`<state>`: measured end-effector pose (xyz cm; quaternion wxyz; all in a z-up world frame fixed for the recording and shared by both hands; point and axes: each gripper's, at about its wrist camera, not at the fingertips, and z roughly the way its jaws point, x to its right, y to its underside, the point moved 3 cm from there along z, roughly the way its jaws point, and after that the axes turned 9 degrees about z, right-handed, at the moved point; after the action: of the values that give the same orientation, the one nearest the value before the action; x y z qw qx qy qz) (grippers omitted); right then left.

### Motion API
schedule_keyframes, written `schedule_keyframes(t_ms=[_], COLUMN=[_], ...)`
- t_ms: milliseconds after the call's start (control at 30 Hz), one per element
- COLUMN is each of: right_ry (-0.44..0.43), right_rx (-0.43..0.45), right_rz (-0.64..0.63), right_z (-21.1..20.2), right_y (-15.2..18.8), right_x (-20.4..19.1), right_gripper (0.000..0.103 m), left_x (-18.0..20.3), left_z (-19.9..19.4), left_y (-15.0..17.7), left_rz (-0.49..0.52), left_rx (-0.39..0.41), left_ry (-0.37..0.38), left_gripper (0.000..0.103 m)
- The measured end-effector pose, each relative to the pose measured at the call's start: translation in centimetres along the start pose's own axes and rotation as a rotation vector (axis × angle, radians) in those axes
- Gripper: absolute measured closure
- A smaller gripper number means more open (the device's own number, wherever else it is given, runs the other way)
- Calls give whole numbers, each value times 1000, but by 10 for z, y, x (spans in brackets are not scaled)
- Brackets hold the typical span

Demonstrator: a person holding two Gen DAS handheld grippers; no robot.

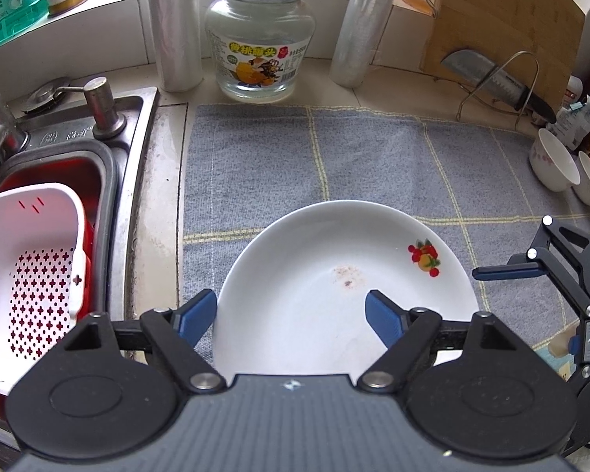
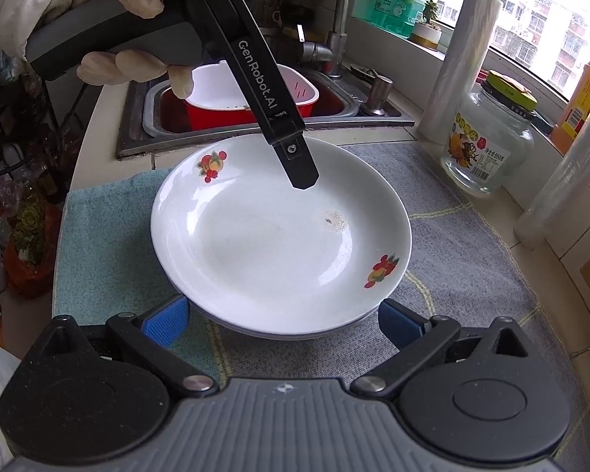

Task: Organize plates and bowls
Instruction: 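Move the left gripper away from the plates toward the white bowls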

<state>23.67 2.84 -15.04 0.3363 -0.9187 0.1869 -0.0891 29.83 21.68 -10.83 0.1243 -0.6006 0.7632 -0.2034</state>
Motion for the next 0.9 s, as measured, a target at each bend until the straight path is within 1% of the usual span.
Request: schedule_keyframes(t_ms=[67,233,300,367,567,667,800,900], right_ry=[6,42,63,82,229,294,348,391], right_rx=[6,20,33,44,67,79,122,154], right_rz=[9,53,85,127,284,373,457,476], right_z=[-2,-10,-15,-21,-40,-55,-86,-114], right_y=[0,4,7,9,21,35,61,85], right_x=[1,7,12,20,47,59,72,80], right_gripper=[0,0,0,0,0,0,0,0], left_x=[2,16,24,32,62,84,119,152], left_z=[-4,-20,-28,-36,-51,-53,-52,-47], left_y=[1,4,4,3,-6,-11,-13,-13], left_rz=[4,72,95,98,88,81,102,113], left_rx=[27,112,150,190,323,368,394,399], left_ry=[-18,-118,-134,-151,-164,-149,-117,-104], left_gripper=[17,16,15,13,11,11,11,11])
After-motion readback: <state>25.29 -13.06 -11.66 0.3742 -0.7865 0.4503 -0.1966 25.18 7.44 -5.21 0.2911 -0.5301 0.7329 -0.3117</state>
